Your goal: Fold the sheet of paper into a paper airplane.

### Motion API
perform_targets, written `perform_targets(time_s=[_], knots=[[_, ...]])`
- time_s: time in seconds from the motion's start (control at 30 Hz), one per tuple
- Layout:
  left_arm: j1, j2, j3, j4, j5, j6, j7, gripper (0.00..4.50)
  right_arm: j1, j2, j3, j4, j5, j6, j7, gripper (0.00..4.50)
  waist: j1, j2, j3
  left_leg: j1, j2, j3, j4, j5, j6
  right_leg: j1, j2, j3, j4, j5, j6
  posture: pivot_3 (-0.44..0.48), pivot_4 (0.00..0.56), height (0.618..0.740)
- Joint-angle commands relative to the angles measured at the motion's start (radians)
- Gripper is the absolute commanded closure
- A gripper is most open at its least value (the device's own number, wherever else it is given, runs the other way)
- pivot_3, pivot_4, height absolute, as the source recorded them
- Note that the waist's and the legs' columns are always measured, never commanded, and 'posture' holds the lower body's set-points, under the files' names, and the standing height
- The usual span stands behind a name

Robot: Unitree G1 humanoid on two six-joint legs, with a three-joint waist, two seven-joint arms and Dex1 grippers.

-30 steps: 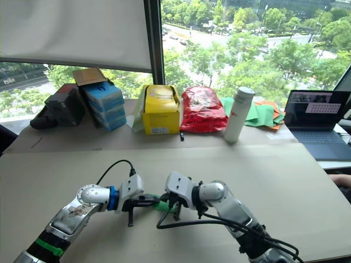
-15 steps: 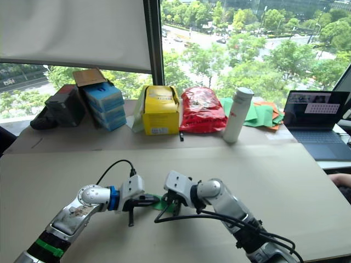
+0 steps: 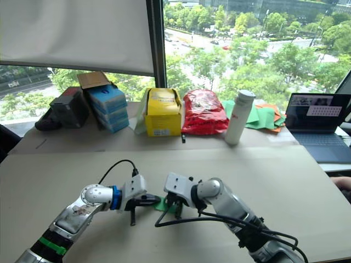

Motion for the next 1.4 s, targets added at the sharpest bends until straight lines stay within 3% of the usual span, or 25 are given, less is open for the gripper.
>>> perform_targets(time_s=[0.03, 0.33, 0.9, 1.4], knots=[[0.02, 0.016, -0.018, 0.032, 0.044, 0.023, 0.01, 4.5, 0.068, -0.076, 0.035, 0.109, -0.06, 0.077, 0.003, 4.46, 0.002, 0.003, -0.002, 0.001, 0.0, 0.0, 0.0, 0.0, 0.0, 0.001, -0.001, 0.0, -0.001, 0.0, 0.0, 0.0, 0.15, 0.74], [0.017, 0.016, -0.023, 0.038, 0.054, 0.024, 0.013, 4.5, 0.115, -0.13, 0.011, 0.048, -0.047, 0.103, 0.01, 4.46, 0.011, 0.01, -0.008, 0.005, -0.001, -0.006, -0.001, -0.002, 0.002, 0.012, -0.009, -0.007, -0.01, 0.0, 0.001, 0.0, 0.15, 0.74], [0.008, 0.005, -0.03, 0.048, 0.061, 0.024, 0.012, 4.5, 0.224, -0.273, -0.053, -0.144, -0.036, 0.162, 0.002, 4.46, 0.032, 0.01, -0.009, 0.003, -0.002, -0.007, -0.005, -0.004, 0.006, 0.013, -0.014, -0.007, -0.018, -0.001, 0.0, 0.0, 0.15, 0.74], [0.004, 0.003, -0.031, 0.054, 0.059, 0.021, 0.005, 4.5, 0.192, -0.309, -0.147, -0.201, -0.01, 0.149, -0.004, 4.46, 0.035, 0.01, -0.008, 0.003, -0.002, -0.007, -0.006, -0.004, 0.006, 0.013, -0.015, -0.007, -0.02, -0.002, -0.003, 0.0, 0.15, 0.74]])
